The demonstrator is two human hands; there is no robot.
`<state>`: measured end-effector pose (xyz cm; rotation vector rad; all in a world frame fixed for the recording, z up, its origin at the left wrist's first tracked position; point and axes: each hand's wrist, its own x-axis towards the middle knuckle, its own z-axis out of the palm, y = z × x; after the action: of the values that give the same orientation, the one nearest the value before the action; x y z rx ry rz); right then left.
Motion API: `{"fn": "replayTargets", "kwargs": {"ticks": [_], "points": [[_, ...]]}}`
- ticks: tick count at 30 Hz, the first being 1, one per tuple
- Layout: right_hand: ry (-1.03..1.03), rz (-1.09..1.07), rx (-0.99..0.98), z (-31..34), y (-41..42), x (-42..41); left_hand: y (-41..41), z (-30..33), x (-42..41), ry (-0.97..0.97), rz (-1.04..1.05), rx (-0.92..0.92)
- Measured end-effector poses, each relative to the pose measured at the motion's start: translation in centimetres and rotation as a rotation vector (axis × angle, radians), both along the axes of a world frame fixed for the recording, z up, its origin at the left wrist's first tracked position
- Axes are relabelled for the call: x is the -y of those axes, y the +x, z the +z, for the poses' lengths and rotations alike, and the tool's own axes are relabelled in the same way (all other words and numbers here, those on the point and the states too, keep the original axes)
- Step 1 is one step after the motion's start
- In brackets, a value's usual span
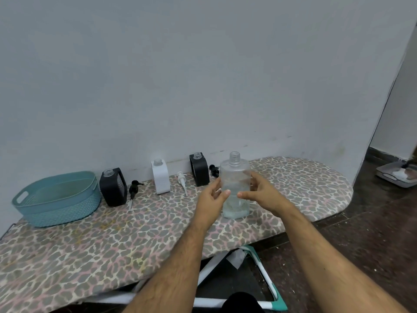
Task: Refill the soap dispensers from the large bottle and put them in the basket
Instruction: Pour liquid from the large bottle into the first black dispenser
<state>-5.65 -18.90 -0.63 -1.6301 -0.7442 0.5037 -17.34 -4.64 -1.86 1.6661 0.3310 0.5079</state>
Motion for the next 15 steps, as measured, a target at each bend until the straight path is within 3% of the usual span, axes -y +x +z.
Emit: {"fn": "replayTargets", "kwargs": {"ticks": [12,15], "points": [[0.029,-0.019,0.087,-0.3,-0.4,0.5,0.1,0.3,0.6,0.07,-0.001,-0.076],[0.014,-0.219,0.225,0.6,-1.2,0.0,-1.1,0.8,-0.1,0.149,0.025,-0.102]]}}
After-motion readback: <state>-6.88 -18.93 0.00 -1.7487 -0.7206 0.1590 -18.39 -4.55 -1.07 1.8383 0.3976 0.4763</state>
